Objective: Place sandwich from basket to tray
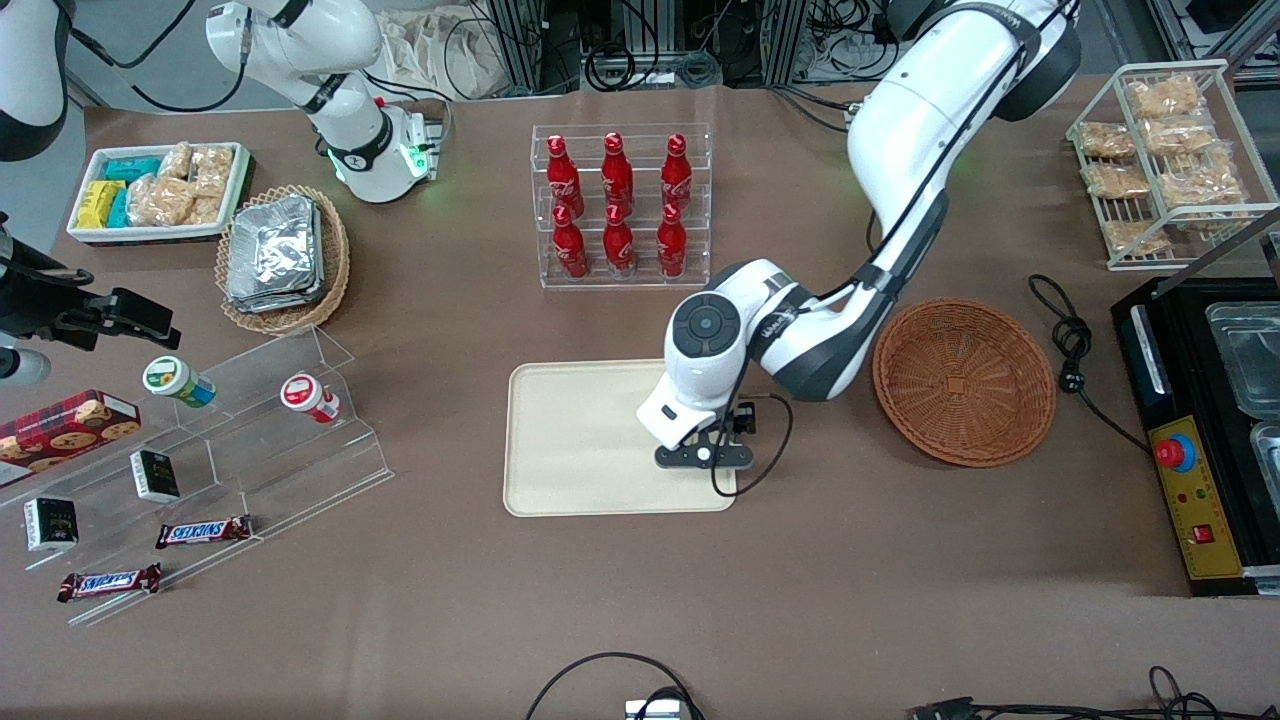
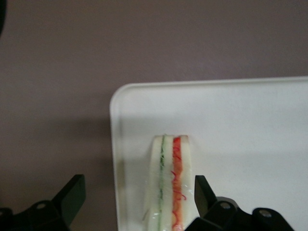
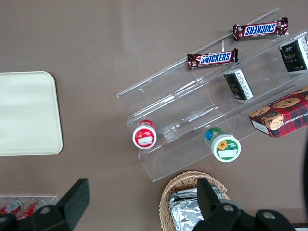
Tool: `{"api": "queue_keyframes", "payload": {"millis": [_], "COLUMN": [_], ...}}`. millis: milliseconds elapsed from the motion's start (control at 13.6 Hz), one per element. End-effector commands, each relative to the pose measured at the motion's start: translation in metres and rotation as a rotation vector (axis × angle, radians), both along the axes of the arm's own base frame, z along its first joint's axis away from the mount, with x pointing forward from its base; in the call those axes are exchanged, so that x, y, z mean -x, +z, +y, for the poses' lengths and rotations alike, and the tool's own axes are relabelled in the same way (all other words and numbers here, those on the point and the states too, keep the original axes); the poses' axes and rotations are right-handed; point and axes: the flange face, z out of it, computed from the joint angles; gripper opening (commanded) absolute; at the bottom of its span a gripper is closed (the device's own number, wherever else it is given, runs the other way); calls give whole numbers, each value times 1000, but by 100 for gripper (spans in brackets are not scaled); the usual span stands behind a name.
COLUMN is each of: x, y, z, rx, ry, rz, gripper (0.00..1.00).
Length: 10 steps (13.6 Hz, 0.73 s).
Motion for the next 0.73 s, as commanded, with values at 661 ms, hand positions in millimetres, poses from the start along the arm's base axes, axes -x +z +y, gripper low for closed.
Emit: {"api": "queue_keyframes", "payload": {"millis": [661], "x": [-67], "y": [173], "z": [198], "rx": [-85], "ry": [294], "rz": [-67], "gripper": [100]}}
